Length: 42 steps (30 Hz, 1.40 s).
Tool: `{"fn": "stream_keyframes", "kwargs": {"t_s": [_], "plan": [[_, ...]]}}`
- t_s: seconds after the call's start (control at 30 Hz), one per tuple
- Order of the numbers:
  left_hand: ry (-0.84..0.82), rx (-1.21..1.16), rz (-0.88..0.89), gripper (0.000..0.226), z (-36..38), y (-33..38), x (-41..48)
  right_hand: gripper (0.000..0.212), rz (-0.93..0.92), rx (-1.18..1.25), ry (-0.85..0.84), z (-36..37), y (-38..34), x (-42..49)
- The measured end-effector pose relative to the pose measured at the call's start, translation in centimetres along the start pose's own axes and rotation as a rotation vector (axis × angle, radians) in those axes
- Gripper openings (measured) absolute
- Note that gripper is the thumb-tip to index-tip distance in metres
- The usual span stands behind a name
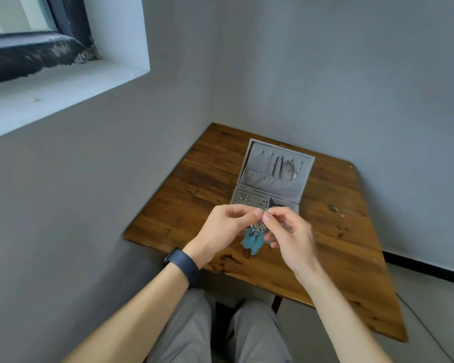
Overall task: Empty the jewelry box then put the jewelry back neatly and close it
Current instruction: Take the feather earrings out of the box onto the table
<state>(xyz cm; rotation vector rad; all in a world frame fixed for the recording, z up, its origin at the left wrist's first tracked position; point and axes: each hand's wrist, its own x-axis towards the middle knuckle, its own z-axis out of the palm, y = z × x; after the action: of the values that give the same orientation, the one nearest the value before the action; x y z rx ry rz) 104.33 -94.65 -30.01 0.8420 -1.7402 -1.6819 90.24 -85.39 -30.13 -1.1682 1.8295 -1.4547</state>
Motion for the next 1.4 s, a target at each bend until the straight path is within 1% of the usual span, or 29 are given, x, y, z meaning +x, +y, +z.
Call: {"fn": "stream_keyframes", "kwargs": {"t_s": [0.2, 0.37, 0.43, 0.63, 0.83, 1.0, 1.1, 1.2, 1.33, 1.4], "plan": [[0.02, -0.098, -0.083, 0.02, 1.4, -0.6, -2.2, 0.009, 0.057, 0.048, 0.016, -0.3, 0.6, -2.9], [0.017, -0.316, -0.192, 0.027, 1.8, -0.6, -2.6, 0.013, 0.107, 0.111, 0.093, -0.8, 1.1, -3.9], [0.014, -0.325, -0.22, 0.028, 1.7, -0.7, -2.7, 0.013, 0.135, 0.142, 0.095, -0.9, 1.3, -4.3], [0.035, -0.232, -0.262, 0.027, 1.4, -1.7, -2.9, 0.013, 0.22, 0.271, 0.07, -1.4, 1.8, -4.8], [0.022, -0.09, -0.222, 0.036, 0.6, -1.9, -3.0, 0.011, 0.256, 0.264, 0.046, -2.0, 2.2, -4.8], [0.02, 0.141, -0.129, 0.024, -1.0, -1.4, -3.3, 0.01, 0.255, 0.243, 0.021, -1.9, 2.6, -4.7], [0.046, 0.219, -0.078, 0.019, -2.6, -1.3, -3.4, 0.011, 0.238, 0.21, 0.002, -1.3, 2.6, -4.5], [0.091, 0.288, -0.071, 0.015, -4.4, -1.5, -3.5, 0.012, 0.21, 0.167, -0.024, -0.1, 2.2, -4.2], [0.087, 0.538, -0.051, 0.01, -6.8, -2.0, -3.8, 0.01, 0.187, 0.146, -0.073, 2.2, 1.7, -3.6], [0.092, 0.607, -0.072, 0.008, -8.0, -2.4, -4.0, 0.01, 0.184, 0.146, -0.108, 3.6, 1.4, -3.4]]}}
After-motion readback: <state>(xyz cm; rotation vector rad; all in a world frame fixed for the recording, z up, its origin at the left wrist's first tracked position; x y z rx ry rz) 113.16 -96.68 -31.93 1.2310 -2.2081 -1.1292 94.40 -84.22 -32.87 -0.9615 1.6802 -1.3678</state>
